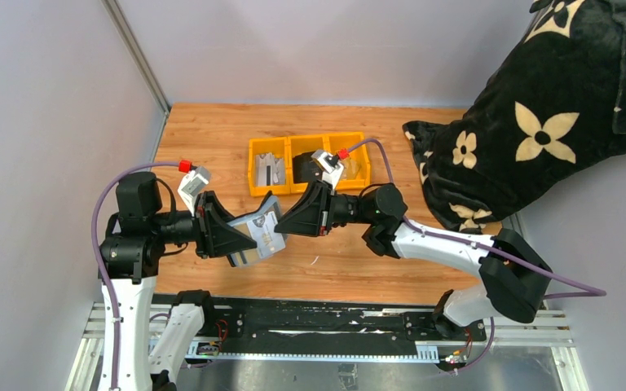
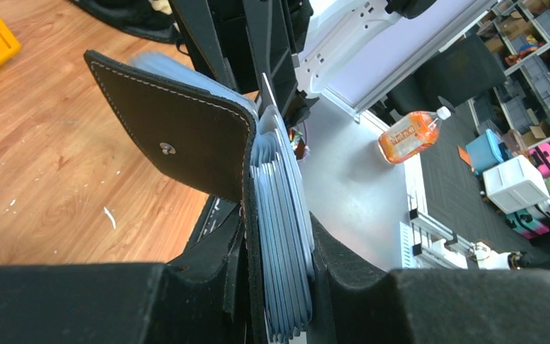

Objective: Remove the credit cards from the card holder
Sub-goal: Remove the credit card from the card holder, then place the credit card in the storage box, then remove the credit card from the card holder.

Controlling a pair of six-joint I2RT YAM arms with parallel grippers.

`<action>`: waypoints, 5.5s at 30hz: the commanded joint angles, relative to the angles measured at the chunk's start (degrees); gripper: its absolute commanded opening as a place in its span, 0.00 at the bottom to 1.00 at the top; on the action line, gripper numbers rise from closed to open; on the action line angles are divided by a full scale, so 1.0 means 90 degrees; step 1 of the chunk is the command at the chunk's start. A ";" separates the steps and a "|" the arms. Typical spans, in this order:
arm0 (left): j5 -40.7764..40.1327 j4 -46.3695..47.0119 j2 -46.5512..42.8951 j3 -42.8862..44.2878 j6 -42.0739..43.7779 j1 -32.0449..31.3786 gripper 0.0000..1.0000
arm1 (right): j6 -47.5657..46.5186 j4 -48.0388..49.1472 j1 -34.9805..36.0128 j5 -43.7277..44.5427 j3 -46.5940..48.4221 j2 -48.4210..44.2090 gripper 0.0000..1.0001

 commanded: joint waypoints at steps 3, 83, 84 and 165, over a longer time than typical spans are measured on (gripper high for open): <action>0.0003 0.0080 -0.0064 0.0092 -0.0023 -0.0027 0.00 | 0.0019 0.0230 0.0207 -0.0201 0.0335 0.0185 0.27; -0.1183 0.0094 -0.0247 0.0849 0.1482 -0.0024 0.00 | -0.3394 -0.7145 -0.0738 0.5113 0.7524 0.5571 0.44; -0.1152 0.0093 -0.0226 0.0859 0.1490 -0.0027 0.00 | -0.3485 -0.7069 -0.0743 0.5072 0.7378 0.5379 0.47; -0.0942 0.0109 -0.0574 0.0169 0.1077 -0.0022 0.50 | -0.3469 -0.4862 0.0204 0.1453 0.1471 -0.1067 0.00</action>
